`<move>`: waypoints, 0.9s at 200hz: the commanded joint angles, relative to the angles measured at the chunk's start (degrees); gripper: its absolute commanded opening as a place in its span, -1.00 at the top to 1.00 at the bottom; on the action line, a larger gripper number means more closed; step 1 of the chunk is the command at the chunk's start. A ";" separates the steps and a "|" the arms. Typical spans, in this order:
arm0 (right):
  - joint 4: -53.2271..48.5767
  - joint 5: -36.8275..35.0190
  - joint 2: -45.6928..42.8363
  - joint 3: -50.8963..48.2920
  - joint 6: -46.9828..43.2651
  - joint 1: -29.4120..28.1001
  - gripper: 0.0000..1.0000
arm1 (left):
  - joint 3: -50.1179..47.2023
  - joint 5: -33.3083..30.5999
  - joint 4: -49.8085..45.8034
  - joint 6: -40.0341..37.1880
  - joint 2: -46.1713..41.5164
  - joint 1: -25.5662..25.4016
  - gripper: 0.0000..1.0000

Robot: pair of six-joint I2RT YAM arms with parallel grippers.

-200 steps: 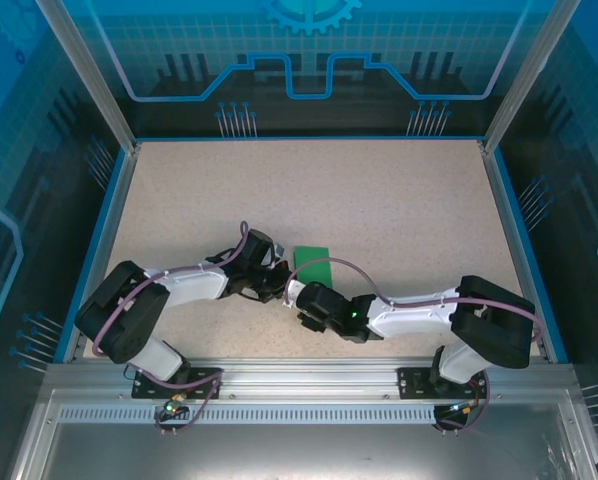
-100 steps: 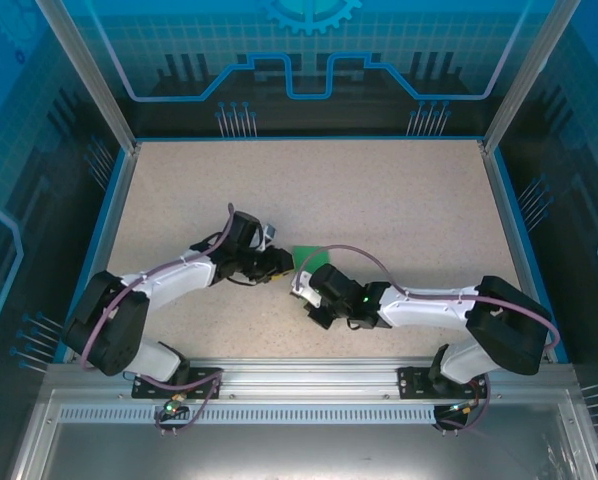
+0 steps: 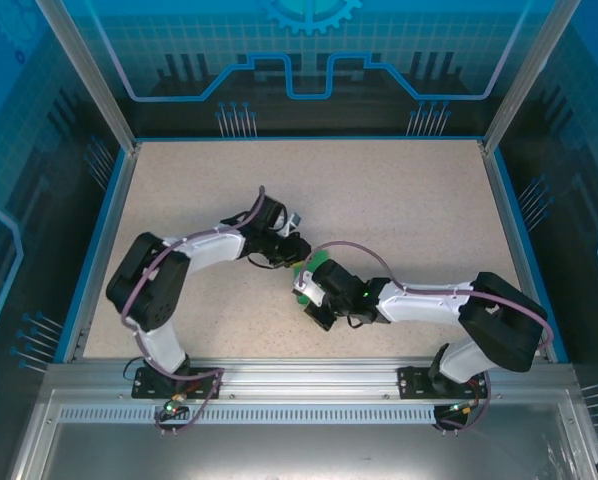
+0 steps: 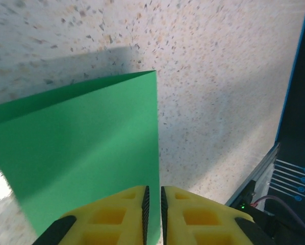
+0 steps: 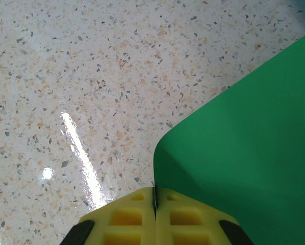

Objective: Fold a paper plane with a square sheet of paper (fold left side to right side)
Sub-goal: Third fold the triangle at the center of the table.

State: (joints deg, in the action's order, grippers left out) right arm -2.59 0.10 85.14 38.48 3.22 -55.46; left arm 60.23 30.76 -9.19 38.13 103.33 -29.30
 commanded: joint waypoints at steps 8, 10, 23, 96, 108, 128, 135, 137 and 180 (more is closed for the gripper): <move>-1.29 3.50 0.33 1.16 1.76 1.55 0.96 | 3.09 2.98 -2.30 -2.67 5.02 -1.67 0.71; -1.28 3.79 0.25 1.18 1.87 1.69 0.96 | 3.13 2.92 -2.23 -2.70 5.28 -1.73 0.71; -1.37 5.83 0.11 1.19 2.62 2.60 0.96 | 3.32 2.62 -2.24 -2.87 6.85 -1.98 0.72; -4.62 17.19 1.38 2.32 8.28 11.96 0.94 | 2.88 1.76 -2.29 -3.76 12.71 -2.12 0.78; -4.97 18.25 1.67 2.39 8.86 13.79 0.95 | 2.86 1.78 -2.05 -3.76 13.07 -2.16 0.78; -5.83 19.14 2.42 2.73 9.05 15.83 0.95 | 2.72 1.67 -1.85 -3.66 13.39 -2.21 0.79; -6.15 19.79 2.77 2.92 9.06 16.58 0.94 | 2.80 1.67 -1.82 -3.55 13.47 -2.22 0.79; -6.23 19.93 2.86 3.00 9.05 16.78 0.94 | 2.75 1.67 -1.87 -3.58 13.43 -2.25 0.78; -6.90 19.95 4.57 3.29 9.79 19.54 0.96 | 2.82 1.76 -1.97 -3.61 13.65 -2.50 0.79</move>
State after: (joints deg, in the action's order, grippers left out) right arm -7.44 18.48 88.51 40.53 11.92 -37.36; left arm 62.96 33.76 -9.13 35.79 113.91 -31.16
